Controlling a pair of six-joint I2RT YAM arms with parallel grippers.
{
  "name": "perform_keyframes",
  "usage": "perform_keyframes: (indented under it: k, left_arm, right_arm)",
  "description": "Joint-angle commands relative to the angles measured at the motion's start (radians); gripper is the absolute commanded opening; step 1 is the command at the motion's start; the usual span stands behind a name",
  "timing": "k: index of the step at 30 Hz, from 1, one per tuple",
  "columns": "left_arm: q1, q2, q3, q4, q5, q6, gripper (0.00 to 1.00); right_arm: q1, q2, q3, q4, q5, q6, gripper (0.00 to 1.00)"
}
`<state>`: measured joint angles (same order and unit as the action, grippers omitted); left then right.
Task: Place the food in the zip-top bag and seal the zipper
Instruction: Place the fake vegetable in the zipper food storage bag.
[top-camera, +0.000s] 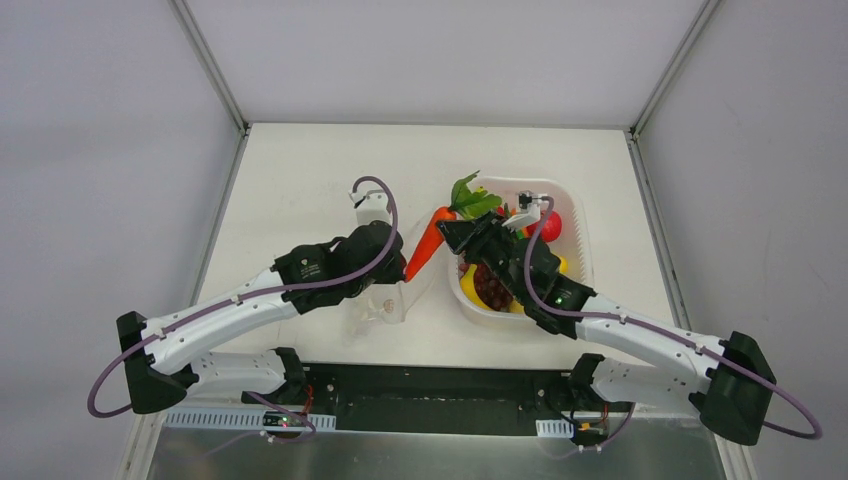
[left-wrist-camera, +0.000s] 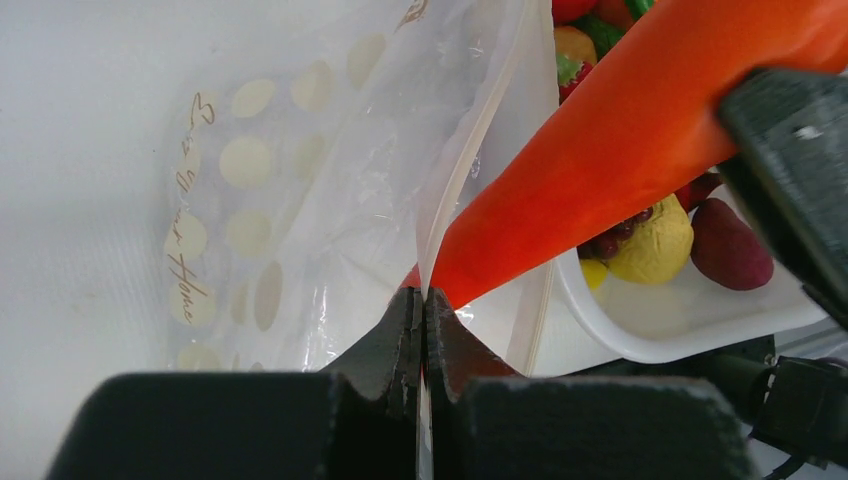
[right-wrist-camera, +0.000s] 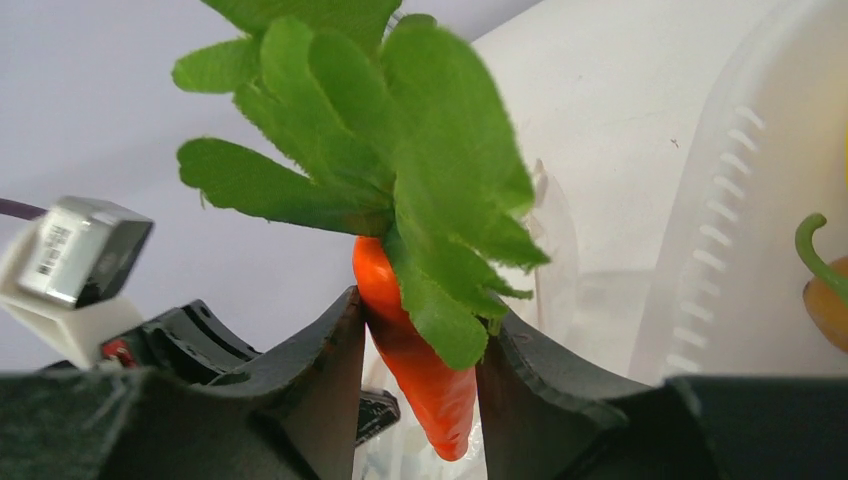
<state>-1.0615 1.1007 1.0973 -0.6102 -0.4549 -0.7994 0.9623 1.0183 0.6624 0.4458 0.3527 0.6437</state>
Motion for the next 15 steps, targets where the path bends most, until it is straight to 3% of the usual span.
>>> perform_keyframes:
  k: [1, 4, 10, 13, 15]
  left_arm:
    - [-0.007, -0.056, 0.017, 0.039, -0.067, -0.062, 0.0]
    - [-0.004, -0.101, -0.016, 0.05, -0.134, -0.1, 0.0]
    - [0.012, -0.176, -0.077, 0.085, -0.207, -0.133, 0.0]
    - [0.021, -0.174, -0.083, 0.089, -0.196, -0.134, 0.0]
    - [0.021, -0.175, -0.087, 0.088, -0.191, -0.135, 0.0]
  right_arm:
    - [0.038, 0.03, 0.023, 0.08, 0.072, -0.02, 0.08]
    - [0.046, 0.066, 0.073, 0.015, 0.005, -0.015, 0.1]
    - [0.066, 0.155, 0.206, -0.158, -0.226, -0.046, 0.25]
    - [0.066, 0.176, 0.283, -0.242, -0.318, -0.104, 0.53]
    - [0.066, 0.184, 0.353, -0.351, -0.317, -0.135, 0.61]
